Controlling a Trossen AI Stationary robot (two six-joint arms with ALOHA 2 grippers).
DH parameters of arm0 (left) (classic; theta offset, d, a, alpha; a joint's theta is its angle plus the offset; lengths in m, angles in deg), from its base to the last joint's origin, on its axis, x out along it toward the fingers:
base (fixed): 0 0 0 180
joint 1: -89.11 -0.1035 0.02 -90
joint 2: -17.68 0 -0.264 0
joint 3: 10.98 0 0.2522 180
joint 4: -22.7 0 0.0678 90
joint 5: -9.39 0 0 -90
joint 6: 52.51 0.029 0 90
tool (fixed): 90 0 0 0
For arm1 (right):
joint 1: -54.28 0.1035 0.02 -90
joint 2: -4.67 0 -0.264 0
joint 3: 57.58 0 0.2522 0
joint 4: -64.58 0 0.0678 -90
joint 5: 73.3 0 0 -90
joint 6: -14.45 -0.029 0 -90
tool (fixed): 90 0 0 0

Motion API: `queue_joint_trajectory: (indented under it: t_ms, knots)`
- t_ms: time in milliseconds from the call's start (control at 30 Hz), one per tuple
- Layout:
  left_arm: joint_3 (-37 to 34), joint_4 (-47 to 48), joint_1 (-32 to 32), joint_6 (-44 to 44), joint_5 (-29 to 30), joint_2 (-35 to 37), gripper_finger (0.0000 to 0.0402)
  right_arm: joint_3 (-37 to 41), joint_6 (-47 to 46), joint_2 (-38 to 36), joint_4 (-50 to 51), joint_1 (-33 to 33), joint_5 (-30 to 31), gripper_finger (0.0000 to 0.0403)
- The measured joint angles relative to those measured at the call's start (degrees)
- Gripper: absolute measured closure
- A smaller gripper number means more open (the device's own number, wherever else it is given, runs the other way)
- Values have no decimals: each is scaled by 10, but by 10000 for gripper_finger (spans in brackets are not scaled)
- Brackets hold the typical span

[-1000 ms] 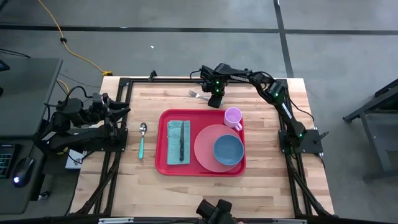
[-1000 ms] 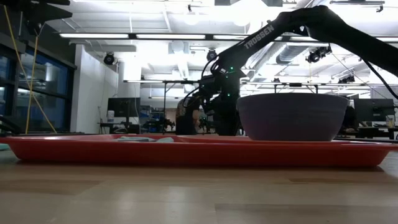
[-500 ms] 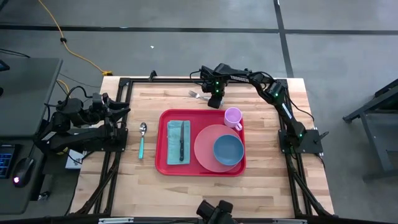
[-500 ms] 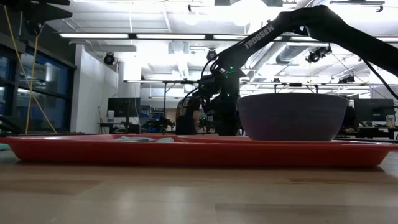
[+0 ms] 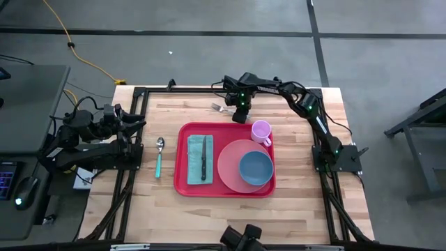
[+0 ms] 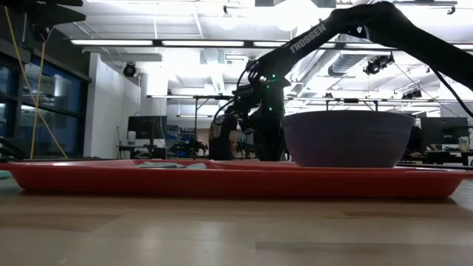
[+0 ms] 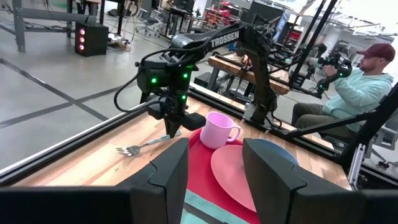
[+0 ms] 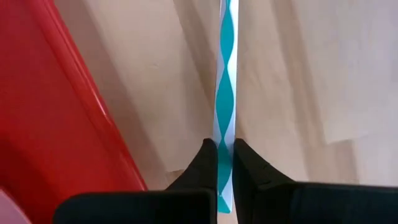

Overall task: Set up tray
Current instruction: Put the blue fork on the blue napkin to the left of the black knife

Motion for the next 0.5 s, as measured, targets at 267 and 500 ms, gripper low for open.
queue_joint_trajectory:
  t_ms: [267, 500]
  knots:
    - [0, 0, 0, 1, 0, 0, 220, -1, 0, -28, 0, 7, 19, 402]
    - [0, 0, 0, 1, 0, 0, 220, -2, -19, -70, 15, 23, 7, 402]
